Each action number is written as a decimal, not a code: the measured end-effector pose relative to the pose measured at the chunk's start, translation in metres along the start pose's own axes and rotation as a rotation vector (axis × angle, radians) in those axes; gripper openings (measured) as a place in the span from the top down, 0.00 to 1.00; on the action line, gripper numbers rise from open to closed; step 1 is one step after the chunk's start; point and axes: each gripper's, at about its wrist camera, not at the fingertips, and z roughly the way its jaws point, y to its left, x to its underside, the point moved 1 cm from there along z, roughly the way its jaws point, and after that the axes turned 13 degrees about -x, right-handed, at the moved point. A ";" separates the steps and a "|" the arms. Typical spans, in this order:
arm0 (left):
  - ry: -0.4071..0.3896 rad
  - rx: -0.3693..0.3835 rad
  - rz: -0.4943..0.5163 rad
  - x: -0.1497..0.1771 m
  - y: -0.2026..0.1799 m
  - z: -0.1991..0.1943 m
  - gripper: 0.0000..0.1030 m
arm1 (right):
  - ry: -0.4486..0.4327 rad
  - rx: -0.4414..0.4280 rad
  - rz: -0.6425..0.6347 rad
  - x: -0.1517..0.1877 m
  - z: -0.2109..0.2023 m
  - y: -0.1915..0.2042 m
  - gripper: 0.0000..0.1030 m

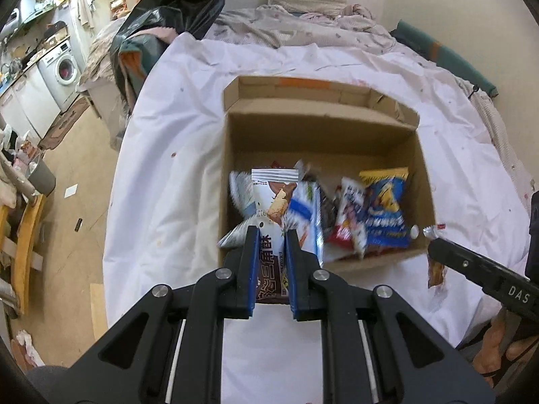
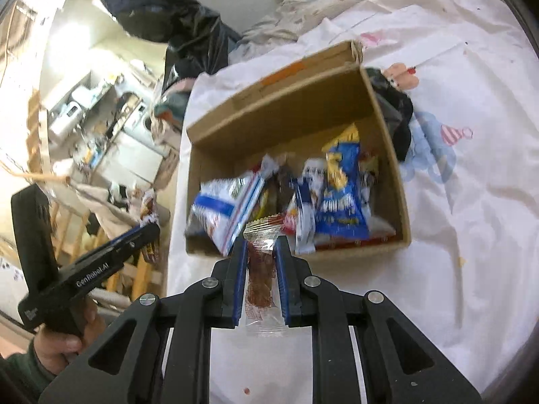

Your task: Organize snacks

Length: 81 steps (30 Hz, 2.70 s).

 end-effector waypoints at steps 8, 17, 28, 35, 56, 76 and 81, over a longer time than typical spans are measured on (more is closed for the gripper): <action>-0.019 0.025 0.070 -0.019 -0.039 0.006 0.88 | -0.079 0.055 0.007 -0.042 -0.005 -0.015 0.83; -0.022 0.024 0.109 -0.034 -0.077 0.032 0.88 | -0.100 0.159 0.055 -0.057 0.003 -0.041 0.83; 0.010 0.029 0.131 -0.031 -0.097 0.055 0.85 | -0.091 0.247 0.061 -0.057 0.005 -0.052 0.82; 0.009 0.028 0.109 -0.028 -0.091 0.055 0.46 | -0.127 0.207 0.080 -0.058 -0.001 -0.050 0.79; -0.168 0.028 -0.076 -0.021 -0.011 -0.002 0.00 | -0.250 0.154 -0.073 -0.051 -0.031 0.001 0.00; -0.252 -0.005 -0.132 0.057 0.068 -0.048 0.00 | -0.278 0.326 -0.277 0.041 -0.053 0.069 0.00; -0.250 0.005 -0.121 0.074 0.061 -0.042 0.00 | -0.256 0.391 -0.333 0.063 -0.039 0.069 0.00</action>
